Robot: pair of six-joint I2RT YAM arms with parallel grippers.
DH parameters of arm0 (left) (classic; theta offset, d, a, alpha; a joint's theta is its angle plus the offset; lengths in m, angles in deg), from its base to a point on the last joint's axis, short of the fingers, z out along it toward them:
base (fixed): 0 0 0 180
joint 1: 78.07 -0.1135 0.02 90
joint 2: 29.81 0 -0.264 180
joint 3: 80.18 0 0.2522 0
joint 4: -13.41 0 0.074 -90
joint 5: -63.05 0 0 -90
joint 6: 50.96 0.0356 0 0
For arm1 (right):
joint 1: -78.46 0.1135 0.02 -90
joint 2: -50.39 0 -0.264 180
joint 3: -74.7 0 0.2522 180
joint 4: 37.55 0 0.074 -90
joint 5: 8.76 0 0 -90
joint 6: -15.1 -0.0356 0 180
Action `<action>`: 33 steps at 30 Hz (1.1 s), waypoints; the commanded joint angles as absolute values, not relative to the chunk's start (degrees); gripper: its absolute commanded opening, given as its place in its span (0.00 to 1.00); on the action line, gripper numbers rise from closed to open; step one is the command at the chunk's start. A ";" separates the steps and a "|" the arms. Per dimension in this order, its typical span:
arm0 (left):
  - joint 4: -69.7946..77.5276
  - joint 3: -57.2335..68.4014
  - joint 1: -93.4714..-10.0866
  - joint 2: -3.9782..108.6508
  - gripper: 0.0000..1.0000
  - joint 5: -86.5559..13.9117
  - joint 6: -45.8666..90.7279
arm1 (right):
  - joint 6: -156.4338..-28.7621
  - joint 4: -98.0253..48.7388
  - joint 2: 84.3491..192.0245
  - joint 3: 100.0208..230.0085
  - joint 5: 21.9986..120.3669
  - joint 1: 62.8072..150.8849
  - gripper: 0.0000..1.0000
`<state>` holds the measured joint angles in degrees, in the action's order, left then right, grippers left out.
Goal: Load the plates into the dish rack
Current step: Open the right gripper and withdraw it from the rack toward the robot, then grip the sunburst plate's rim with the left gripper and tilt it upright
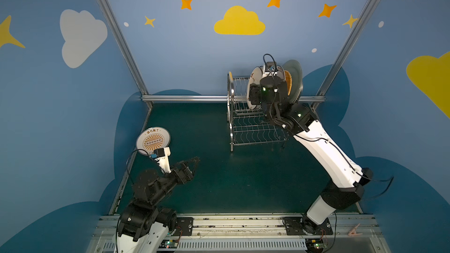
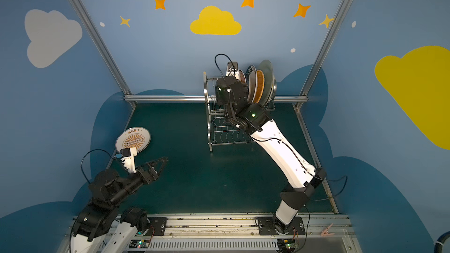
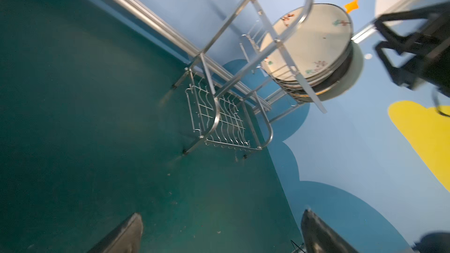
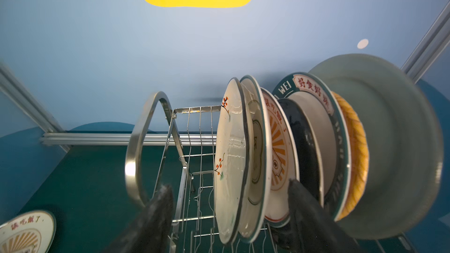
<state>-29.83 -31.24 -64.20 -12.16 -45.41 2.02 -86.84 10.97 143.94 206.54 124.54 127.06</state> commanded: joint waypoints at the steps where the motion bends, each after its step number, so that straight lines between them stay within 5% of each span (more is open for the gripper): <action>1: -29.90 -33.22 -64.69 -6.97 1.00 -39.50 -3.75 | -83.74 4.95 136.77 200.50 120.62 128.08 0.83; 7: -21.55 -35.82 -68.83 3.03 1.00 -38.20 -14.36 | -83.21 2.94 124.17 184.79 112.21 128.04 0.92; 17: -2.86 -41.79 -87.36 13.75 1.00 -35.68 -28.20 | -86.81 -5.57 101.65 150.46 95.68 127.59 0.92; 33: 22.55 -45.28 -105.77 42.70 0.90 -38.11 -33.00 | -90.95 -19.60 100.86 128.10 85.82 125.84 0.92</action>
